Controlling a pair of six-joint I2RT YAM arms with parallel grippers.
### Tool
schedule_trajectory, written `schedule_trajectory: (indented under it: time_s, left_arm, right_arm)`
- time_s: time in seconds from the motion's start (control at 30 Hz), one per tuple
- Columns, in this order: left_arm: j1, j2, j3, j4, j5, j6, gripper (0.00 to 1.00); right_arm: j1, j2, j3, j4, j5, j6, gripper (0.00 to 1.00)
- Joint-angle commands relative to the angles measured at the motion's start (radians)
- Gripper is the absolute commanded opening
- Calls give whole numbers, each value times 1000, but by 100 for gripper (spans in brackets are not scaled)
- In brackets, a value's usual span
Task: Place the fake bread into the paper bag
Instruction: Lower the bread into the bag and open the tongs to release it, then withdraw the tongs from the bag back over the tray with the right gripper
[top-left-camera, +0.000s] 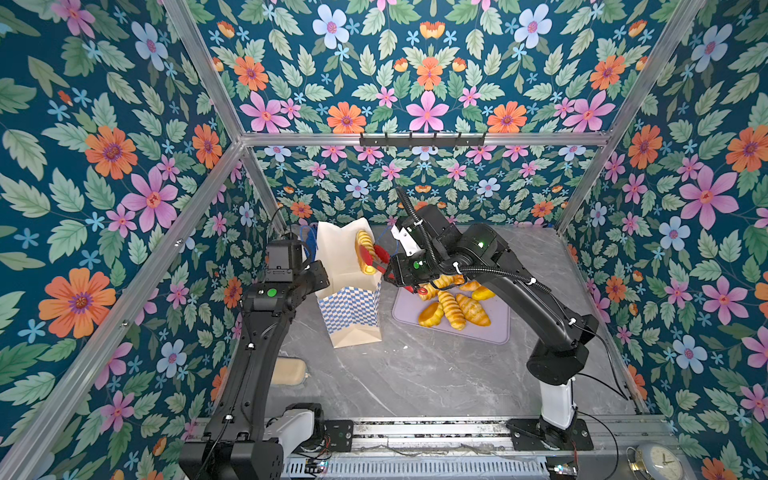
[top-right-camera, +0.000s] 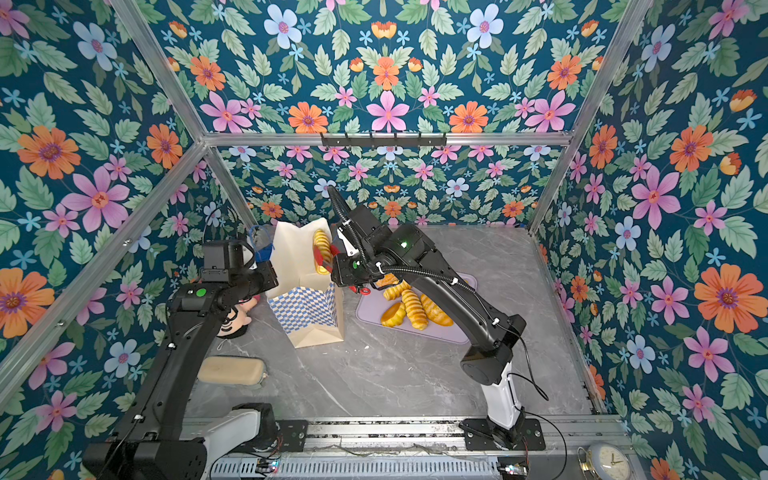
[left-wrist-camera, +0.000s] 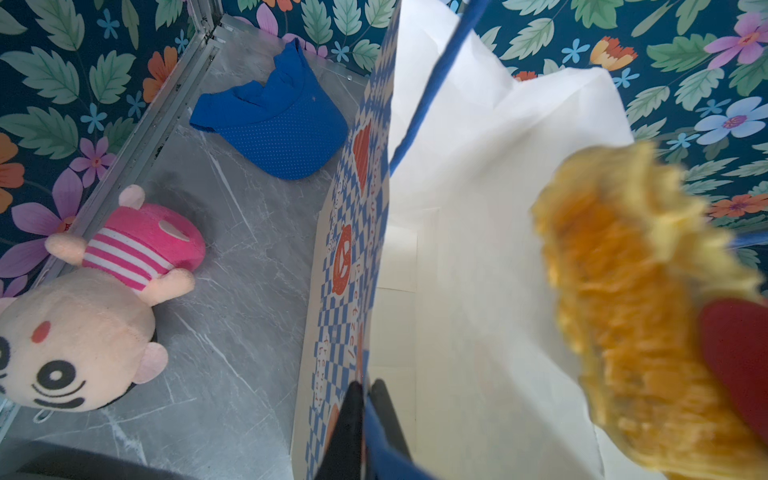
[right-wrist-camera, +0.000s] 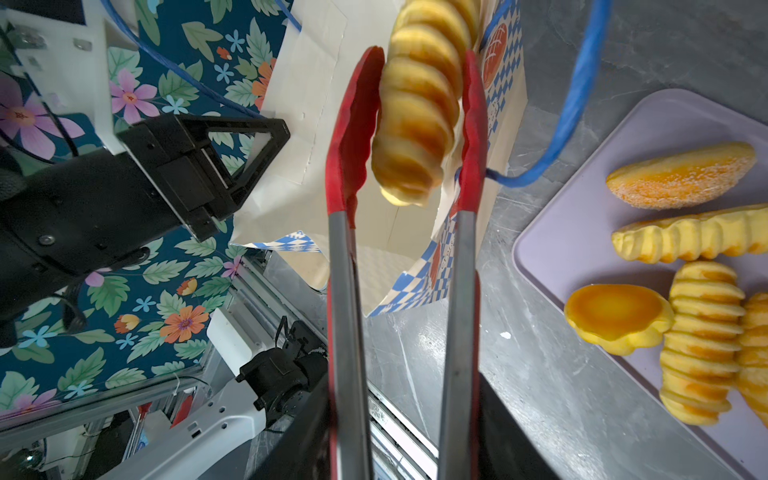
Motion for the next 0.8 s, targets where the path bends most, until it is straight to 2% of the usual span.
schedule_trajectory:
  time_s: [0.0,0.53,0.77]
  left_arm:
    - [1,1,0,21,-2,-2,9]
    - [0,4,-10,25,11,-5,9]
    - [0,4,-12,25,17,-5,9]
  right_arm:
    - [1,-1,11,25,-4,-6,51]
    - [4,-27,30,122,-81,-11,49]
    - [4,-79,34,154,-64,-22,47]
